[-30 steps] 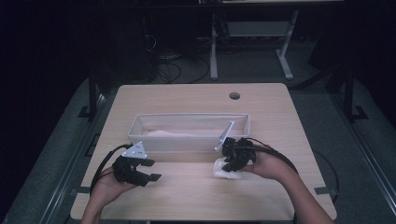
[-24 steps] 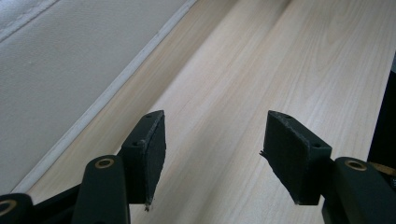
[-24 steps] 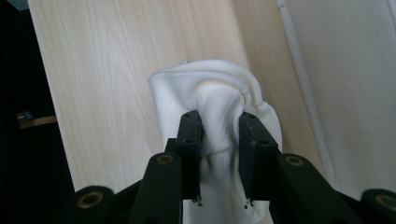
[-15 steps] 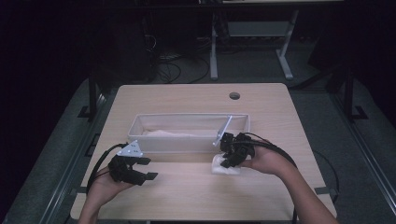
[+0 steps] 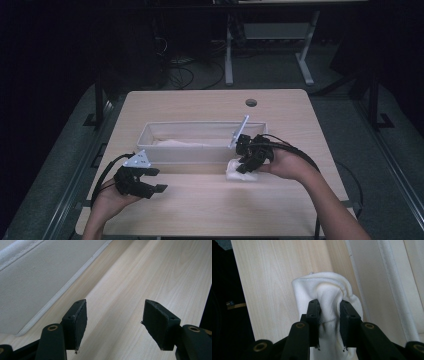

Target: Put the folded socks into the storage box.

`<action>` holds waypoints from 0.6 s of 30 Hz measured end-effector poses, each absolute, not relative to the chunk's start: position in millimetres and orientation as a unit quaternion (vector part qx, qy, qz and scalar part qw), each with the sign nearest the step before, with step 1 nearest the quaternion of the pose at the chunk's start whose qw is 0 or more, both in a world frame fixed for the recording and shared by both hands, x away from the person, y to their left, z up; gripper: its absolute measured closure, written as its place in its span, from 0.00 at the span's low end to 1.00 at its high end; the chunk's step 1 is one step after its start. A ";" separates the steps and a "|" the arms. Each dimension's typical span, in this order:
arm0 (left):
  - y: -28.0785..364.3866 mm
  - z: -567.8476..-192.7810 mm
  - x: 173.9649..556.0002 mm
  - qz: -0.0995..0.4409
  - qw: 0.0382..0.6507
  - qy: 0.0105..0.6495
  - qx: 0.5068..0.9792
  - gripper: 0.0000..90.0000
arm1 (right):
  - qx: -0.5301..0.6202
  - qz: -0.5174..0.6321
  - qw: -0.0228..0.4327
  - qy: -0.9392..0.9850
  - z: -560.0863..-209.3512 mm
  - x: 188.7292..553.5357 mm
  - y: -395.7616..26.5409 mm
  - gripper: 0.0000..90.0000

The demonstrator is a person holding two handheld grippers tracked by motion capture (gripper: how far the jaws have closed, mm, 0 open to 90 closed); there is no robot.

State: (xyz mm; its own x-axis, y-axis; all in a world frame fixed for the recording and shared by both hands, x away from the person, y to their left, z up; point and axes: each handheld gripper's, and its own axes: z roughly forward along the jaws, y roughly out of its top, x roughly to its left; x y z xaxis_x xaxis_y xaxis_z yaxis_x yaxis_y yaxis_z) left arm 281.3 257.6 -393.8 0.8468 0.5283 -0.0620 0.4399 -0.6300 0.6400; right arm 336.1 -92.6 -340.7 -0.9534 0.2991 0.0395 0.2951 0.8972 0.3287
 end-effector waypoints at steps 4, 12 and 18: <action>258.8 -393.4 281.5 0.066 0.337 0.271 0.899 0.40 | 0.155 0.171 0.003 0.973 -338.3 337.8 -93.3 0.79; 259.4 -392.4 280.1 0.069 0.338 0.269 0.899 0.39 | 0.158 0.168 0.007 0.973 -330.1 339.6 -95.9 0.79; 259.9 -392.0 279.8 0.069 0.341 0.270 0.898 0.39 | 0.158 0.166 0.010 0.973 -323.1 341.7 -96.3 0.79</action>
